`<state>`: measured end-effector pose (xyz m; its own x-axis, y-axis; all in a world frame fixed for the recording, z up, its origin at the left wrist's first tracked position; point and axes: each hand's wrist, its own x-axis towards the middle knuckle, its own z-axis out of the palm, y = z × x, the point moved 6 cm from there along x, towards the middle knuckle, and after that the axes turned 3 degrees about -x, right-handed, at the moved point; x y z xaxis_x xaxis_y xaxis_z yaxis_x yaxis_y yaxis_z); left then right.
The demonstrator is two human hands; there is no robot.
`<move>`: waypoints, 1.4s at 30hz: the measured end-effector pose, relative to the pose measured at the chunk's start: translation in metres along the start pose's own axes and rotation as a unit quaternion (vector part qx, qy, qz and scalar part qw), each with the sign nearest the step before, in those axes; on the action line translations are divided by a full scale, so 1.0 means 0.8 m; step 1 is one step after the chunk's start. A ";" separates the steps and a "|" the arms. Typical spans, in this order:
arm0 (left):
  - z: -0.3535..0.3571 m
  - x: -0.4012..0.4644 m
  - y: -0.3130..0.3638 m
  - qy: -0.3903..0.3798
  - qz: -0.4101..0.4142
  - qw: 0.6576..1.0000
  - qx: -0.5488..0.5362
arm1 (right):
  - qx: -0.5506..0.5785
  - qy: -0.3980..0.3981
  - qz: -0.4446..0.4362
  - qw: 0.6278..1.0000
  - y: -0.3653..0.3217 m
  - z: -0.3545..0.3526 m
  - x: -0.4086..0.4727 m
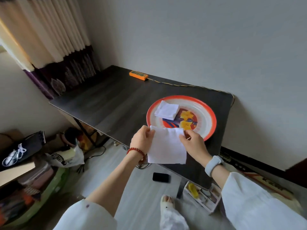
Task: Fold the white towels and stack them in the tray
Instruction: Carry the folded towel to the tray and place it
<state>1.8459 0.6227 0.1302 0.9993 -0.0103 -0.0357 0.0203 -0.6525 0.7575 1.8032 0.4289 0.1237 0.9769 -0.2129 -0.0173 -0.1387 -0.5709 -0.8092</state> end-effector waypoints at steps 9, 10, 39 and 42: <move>0.057 0.261 0.010 -0.161 -0.122 0.926 -0.320 | 0.182 -0.041 0.102 0.977 0.013 0.025 0.262; 0.065 0.281 0.011 -0.187 -0.159 0.898 -0.366 | 0.234 -0.052 0.145 0.960 0.018 0.031 0.283; 0.200 0.475 -0.081 -0.315 -0.024 0.937 -0.151 | 0.044 0.093 0.160 0.982 0.128 0.127 0.393; 0.196 0.470 -0.082 -0.314 -0.005 0.938 -0.146 | 0.030 0.102 0.140 0.984 0.118 0.124 0.389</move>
<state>2.2151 0.5426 -0.0352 0.7861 -0.5091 -0.3505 0.1285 -0.4201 0.8984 2.1100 0.3872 -0.0165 0.8474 -0.5144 -0.1314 -0.3824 -0.4198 -0.8231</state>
